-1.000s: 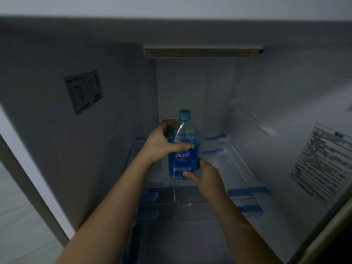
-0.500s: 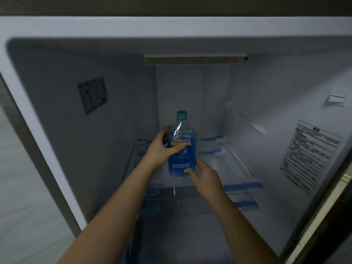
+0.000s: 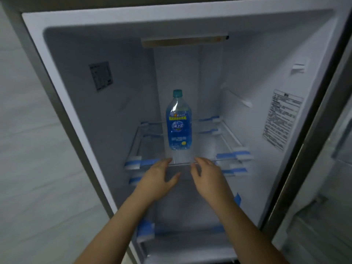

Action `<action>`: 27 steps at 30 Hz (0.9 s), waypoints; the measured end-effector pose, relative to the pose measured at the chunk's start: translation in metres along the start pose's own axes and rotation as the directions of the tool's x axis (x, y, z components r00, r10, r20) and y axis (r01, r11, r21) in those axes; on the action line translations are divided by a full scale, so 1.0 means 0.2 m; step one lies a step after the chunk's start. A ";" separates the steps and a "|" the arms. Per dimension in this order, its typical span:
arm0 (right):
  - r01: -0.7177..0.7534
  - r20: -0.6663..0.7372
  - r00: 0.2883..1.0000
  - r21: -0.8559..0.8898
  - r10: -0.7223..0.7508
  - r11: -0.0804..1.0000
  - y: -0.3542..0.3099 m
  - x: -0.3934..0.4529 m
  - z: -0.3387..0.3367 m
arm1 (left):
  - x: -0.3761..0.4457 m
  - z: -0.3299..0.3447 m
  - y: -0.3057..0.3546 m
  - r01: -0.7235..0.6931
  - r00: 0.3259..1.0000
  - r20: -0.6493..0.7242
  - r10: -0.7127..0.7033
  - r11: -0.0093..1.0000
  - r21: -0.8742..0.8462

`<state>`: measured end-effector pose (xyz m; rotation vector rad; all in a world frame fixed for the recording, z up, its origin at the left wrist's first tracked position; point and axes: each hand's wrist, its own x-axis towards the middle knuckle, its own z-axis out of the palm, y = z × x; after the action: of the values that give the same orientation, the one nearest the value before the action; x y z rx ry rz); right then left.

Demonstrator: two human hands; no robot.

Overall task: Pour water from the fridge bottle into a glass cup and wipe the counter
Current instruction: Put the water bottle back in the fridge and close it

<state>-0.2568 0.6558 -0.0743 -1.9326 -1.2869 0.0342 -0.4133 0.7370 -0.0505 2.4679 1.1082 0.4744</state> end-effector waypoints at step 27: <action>0.242 0.233 0.963 -0.536 -0.134 0.809 -0.25 -1.41 -0.23 | -1.57 0.14 -0.07 -0.098 0.958 -0.183 0.223 0.847 0.522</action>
<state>-0.4112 0.4145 -0.1194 -2.3171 -1.7582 -0.3089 -0.6070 0.5004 -0.1264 3.0528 1.2520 0.6030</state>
